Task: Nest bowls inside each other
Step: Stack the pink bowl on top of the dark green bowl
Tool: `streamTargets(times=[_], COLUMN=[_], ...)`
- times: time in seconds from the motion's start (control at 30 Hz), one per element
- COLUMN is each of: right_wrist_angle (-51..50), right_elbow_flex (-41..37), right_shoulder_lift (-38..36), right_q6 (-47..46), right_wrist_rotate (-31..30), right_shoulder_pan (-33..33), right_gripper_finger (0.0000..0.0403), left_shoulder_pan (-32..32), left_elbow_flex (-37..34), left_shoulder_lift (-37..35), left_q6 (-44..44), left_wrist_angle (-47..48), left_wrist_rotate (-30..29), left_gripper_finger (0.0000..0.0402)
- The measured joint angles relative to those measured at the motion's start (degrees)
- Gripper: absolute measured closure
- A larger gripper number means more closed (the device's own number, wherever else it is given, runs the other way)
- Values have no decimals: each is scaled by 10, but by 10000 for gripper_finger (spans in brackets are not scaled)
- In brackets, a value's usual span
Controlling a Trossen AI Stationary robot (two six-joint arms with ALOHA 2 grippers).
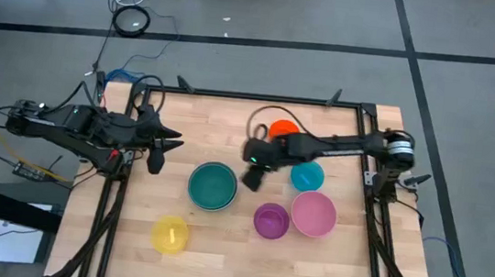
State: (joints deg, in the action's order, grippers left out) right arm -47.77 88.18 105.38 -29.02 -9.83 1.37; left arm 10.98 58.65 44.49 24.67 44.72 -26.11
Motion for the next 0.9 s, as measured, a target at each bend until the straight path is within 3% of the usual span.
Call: streamTargets(times=[0.2,0.37,0.53,0.9], right_wrist_angle=[-220,-237,-254,-212], right_elbow_flex=[0,0,-4,-91], right_shoulder_lift=[-63,-88,-72,-71], right_q6=[-137,-269,-358,-426], right_wrist_rotate=[-27,35,53,56], right_shoulder_pan=[86,178,249,290], right_gripper_finger=[243,234,223,218], left_shoulder_pan=[0,0,0,0], left_elbow_flex=[0,0,0,0], left_shoulder_lift=[0,0,1,1], left_q6=[9,9,9,11], left_wrist_angle=[22,21,19,19], left_wrist_rotate=[0,0,0,0], left_gripper_finger=[280,280,280,280])
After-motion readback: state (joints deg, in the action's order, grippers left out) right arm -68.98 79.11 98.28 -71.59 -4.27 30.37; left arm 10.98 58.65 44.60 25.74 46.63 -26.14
